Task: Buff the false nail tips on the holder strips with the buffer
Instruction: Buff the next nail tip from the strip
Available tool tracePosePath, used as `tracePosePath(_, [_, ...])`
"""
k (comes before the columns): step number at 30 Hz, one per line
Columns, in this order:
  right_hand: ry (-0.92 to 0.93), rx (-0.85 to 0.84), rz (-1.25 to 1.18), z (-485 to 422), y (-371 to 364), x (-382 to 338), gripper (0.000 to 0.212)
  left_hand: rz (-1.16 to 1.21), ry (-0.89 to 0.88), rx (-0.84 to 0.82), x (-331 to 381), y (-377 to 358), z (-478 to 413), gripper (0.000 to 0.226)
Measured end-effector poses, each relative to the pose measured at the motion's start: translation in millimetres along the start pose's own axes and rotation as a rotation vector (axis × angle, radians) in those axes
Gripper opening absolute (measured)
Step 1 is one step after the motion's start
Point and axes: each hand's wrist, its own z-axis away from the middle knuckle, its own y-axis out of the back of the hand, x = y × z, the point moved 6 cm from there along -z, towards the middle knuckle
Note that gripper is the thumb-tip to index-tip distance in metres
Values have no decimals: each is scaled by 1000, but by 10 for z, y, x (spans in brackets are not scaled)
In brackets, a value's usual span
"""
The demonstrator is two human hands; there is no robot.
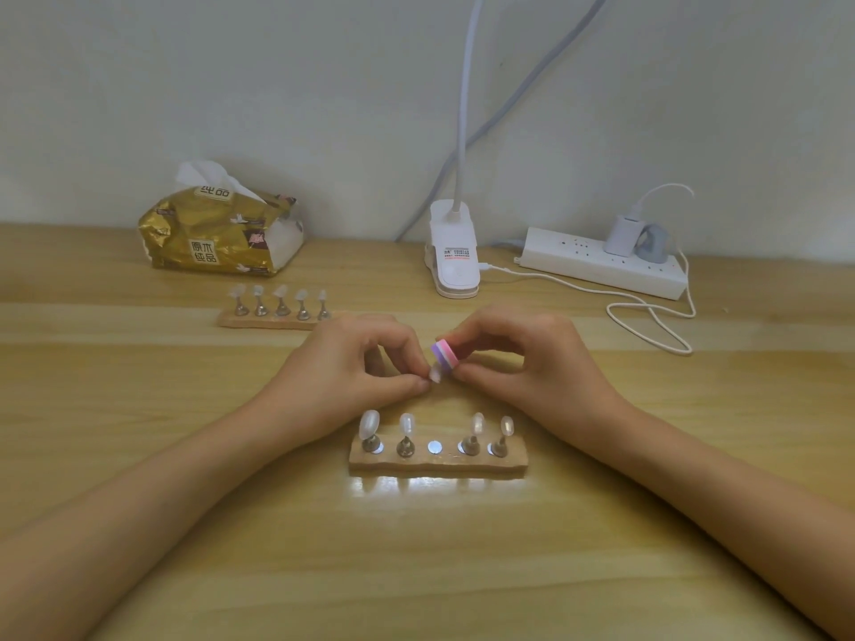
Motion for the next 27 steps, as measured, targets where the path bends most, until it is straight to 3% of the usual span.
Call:
tracePosePath(10, [42,54,-16,11,5,-44,11,-11,-10,4,7,8,6,14])
tracePosePath(13, [-51,3,-75,12,-15,25,11,-2,-10,3,3,10,2,16])
tracePosePath(27, [-76,-1,-128,34,-11,35,11,0,-22,4,22,9,1,17])
